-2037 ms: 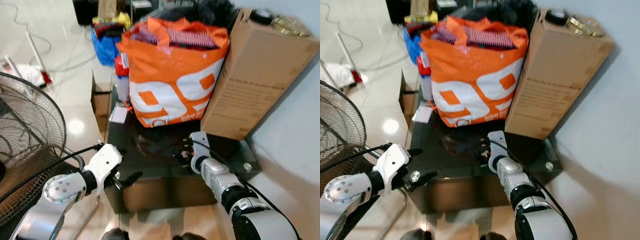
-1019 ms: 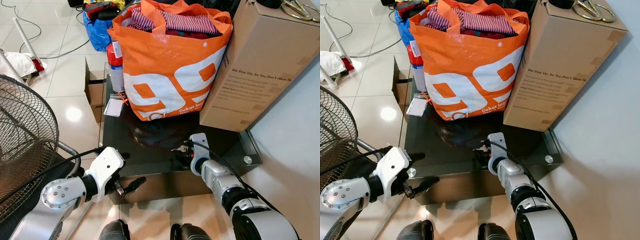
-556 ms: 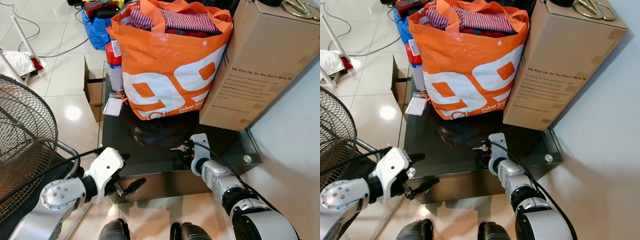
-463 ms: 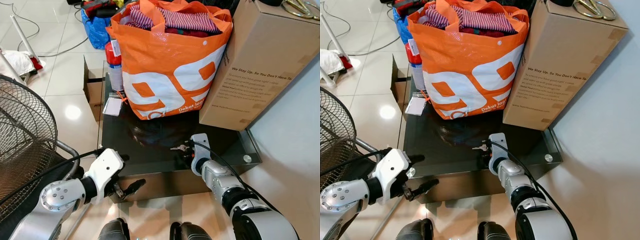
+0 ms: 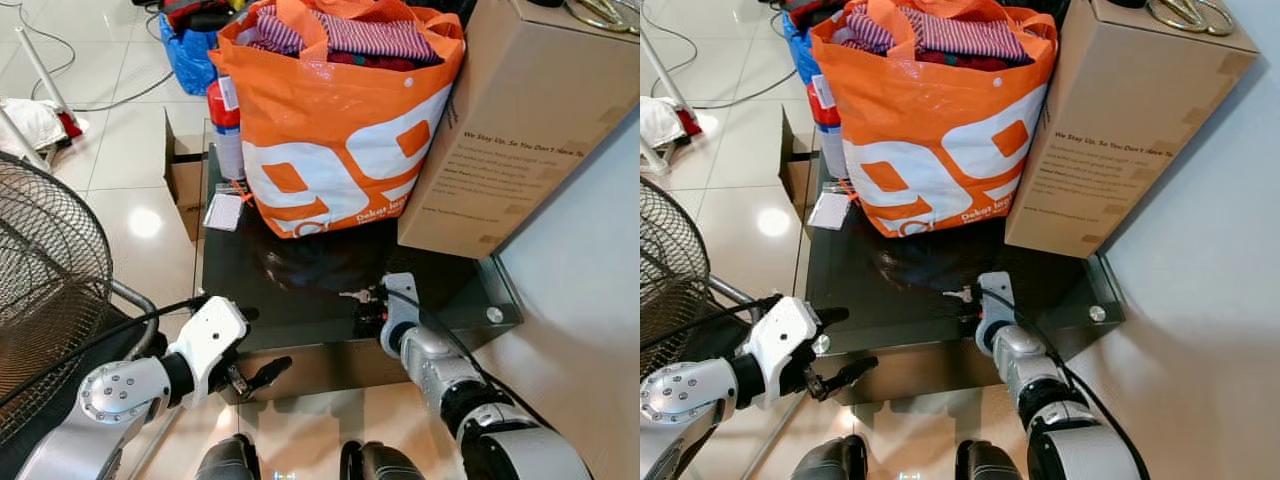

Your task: Hang keys on a hook

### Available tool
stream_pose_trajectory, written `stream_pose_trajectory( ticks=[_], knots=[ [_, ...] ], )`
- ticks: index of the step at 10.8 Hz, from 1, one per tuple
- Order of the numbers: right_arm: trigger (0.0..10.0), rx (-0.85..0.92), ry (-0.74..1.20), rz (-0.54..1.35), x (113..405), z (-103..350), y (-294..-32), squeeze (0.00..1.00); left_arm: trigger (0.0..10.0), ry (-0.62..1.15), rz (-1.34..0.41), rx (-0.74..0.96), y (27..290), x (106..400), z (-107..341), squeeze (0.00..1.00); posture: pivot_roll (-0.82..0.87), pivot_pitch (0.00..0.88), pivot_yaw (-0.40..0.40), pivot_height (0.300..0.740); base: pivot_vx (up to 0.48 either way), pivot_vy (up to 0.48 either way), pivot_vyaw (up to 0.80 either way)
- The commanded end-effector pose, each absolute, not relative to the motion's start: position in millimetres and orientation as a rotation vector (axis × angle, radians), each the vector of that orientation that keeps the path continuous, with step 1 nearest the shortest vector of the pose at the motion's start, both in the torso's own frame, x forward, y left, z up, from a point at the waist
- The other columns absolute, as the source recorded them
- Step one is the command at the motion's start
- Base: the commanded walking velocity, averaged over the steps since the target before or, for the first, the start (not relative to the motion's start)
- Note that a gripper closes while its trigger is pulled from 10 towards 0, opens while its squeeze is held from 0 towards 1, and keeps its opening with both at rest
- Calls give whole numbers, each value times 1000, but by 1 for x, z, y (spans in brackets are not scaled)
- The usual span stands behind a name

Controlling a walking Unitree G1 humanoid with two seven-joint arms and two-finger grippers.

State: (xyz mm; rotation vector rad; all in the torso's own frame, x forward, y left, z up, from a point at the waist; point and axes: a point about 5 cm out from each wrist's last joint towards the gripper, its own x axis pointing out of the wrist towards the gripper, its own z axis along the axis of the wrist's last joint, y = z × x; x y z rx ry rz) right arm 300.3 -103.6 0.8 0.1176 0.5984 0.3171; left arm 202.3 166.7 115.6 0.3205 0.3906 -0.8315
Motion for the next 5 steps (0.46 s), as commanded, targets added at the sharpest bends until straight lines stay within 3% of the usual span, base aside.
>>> stream_pose_trajectory(
  ticks=[1,5],
  knots=[
    [0,139,612,283,296,-4,-110,0,10000,389,-832,320,167,201,118,0,51,180,-85,740,0,0,0],
    [0,161,603,258,296,-4,-111,0,10000,384,-831,316,166,202,119,0,55,169,-76,740,0,0,0]
  ],
)
